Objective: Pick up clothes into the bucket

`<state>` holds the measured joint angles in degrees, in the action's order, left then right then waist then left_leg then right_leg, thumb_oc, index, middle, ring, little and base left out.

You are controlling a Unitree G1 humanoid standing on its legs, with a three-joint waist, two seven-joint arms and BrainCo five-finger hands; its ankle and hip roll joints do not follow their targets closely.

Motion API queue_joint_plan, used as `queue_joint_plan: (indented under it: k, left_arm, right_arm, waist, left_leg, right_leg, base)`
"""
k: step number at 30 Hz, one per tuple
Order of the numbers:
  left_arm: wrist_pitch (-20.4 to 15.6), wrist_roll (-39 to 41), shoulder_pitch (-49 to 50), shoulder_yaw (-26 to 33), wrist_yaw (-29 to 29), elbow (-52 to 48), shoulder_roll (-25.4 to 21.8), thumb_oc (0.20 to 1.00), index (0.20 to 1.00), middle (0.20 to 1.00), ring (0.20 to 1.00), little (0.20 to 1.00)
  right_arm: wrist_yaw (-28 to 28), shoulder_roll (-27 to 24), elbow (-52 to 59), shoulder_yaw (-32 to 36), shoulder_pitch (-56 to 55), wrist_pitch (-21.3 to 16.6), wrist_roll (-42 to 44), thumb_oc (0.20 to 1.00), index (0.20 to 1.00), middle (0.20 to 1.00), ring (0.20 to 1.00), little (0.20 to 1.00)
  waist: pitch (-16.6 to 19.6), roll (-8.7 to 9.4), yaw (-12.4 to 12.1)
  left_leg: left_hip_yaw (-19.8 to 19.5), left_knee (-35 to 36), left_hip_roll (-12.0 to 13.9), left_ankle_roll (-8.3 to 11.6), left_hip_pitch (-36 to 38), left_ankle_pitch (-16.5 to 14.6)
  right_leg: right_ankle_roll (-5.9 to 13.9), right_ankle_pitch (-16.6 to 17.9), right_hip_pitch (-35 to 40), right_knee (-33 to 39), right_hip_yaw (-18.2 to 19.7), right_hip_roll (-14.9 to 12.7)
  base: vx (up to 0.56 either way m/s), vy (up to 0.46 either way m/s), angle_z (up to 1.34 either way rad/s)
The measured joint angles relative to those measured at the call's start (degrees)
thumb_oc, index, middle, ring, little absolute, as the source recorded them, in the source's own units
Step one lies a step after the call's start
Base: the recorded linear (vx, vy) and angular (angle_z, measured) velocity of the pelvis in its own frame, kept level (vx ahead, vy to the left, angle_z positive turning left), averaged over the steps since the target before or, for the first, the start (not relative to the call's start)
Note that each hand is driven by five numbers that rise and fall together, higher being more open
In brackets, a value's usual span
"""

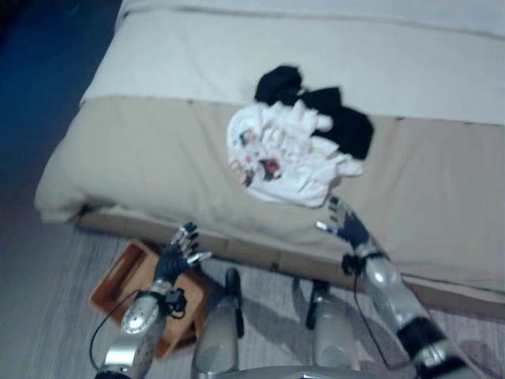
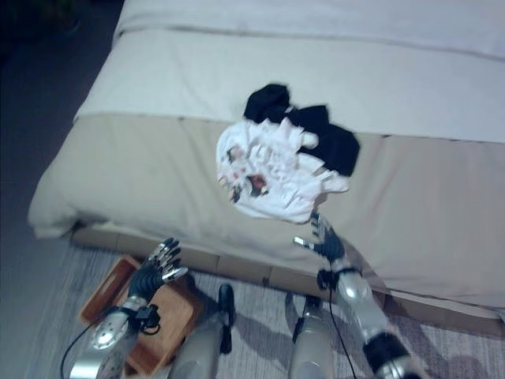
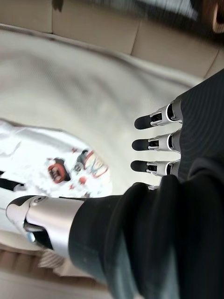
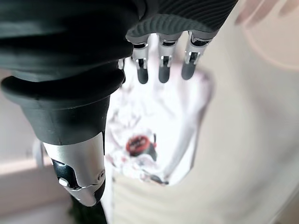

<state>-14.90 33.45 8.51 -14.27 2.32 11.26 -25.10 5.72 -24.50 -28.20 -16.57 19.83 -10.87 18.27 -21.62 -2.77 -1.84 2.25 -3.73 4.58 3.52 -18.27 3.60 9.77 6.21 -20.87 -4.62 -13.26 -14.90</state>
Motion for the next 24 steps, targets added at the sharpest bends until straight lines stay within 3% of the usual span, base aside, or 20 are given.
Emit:
queue_joint_plan:
  k: [4, 9, 15, 17, 19, 24]
  left_arm:
    - [-0.7, 0.0, 0.1, -0.9, -1.5, -1.2, 0.5, 1.000, 1.000, 1.000, 1.000, 1.000]
    - [-0.7, 0.0, -5.1, -1.0, -4.9, -1.1, 0.5, 1.000, 1.000, 1.000, 1.000, 1.000]
    - [-1.5, -0.1, -9.2, -2.9, -8.1, -1.4, 1.5, 1.000, 1.000, 1.000, 1.000, 1.000]
    - [-2.4, -0.2, -12.1, -4.2, -9.1, -2.9, 1.7, 1.000, 1.000, 1.000, 1.000, 1.000]
    - [-2.4, -0.2, -14.6, -4.8, -9.8, -3.3, 2.4, 1.000, 1.000, 1.000, 1.000, 1.000]
    - [-3.1, -0.2, -16.0, -5.3, -11.6, -3.5, 2.5, 1.000, 1.000, 1.000, 1.000, 1.000]
  right_arm:
    - [5.8, -1.3, -5.5, -0.5, 11.9, 0.0, -7.3, 1.000, 1.000, 1.000, 1.000, 1.000]
    - [12.3, -3.9, -13.3, -1.0, 24.9, 2.4, -14.8, 1.000, 1.000, 1.000, 1.000, 1.000]
    - [17.4, -7.0, -16.4, -3.0, 30.9, 4.6, -20.8, 1.000, 1.000, 1.000, 1.000, 1.000]
    - [19.7, -11.1, -22.5, -8.0, 39.9, 5.9, -26.8, 1.000, 1.000, 1.000, 1.000, 1.000]
    - [21.3, -12.8, -24.9, -8.9, 44.7, 7.5, -29.6, 1.000, 1.000, 1.000, 1.000, 1.000]
    - [23.8, -12.6, -32.8, -12.2, 49.9, 9.5, -35.9, 1.000, 1.000, 1.000, 1.000, 1.000]
  waist:
    - [-1.4, -0.19, -0.8]
    - [-6.2, -0.15, -1.5]
    - [-7.0, -0.12, -2.1]
    - [-7.1, -0.21, -2.1]
    - [-7.7, -0.19, -2.3]
    - [-8.0, -0.15, -3.8]
  left_leg:
    - [-0.8, 0.0, 0.3, 0.40, -5.4, 1.2]
    - [-0.7, -0.5, -0.1, 0.69, -9.9, 2.6]
    - [-0.9, -1.7, -0.4, 0.61, -12.8, 2.7]
    - [-1.1, -3.9, -0.9, 0.63, -17.1, 2.5]
    - [-2.0, -4.8, -0.9, 0.62, -19.4, 2.5]
    - [-2.5, -5.2, -1.5, 0.62, -19.9, 2.5]
  right_leg:
    - [-0.67, 0.5, -5.5, -0.8, -0.1, 0.4]
    - [-1.23, 1.7, -10.2, -1.9, 0.1, 0.0]
    - [-2.07, 2.1, -13.3, -3.8, 0.1, -0.7]
    - [-2.51, 1.3, -17.8, -6.4, 0.2, -1.5]
    - [-2.79, 1.1, -20.1, -8.3, 0.0, -1.6]
    - [-2.91, -0.7, -21.6, -11.5, 0.1, -2.7]
  base:
    - [-0.08, 0.000, 0.05]
    - [-0.02, 0.002, 0.01]
    - [-0.01, 0.002, 0.00]
    - [0.00, -0.007, 0.06]
    - [-0.01, 0.000, 0.14]
    - [-0.01, 0.017, 0.08]
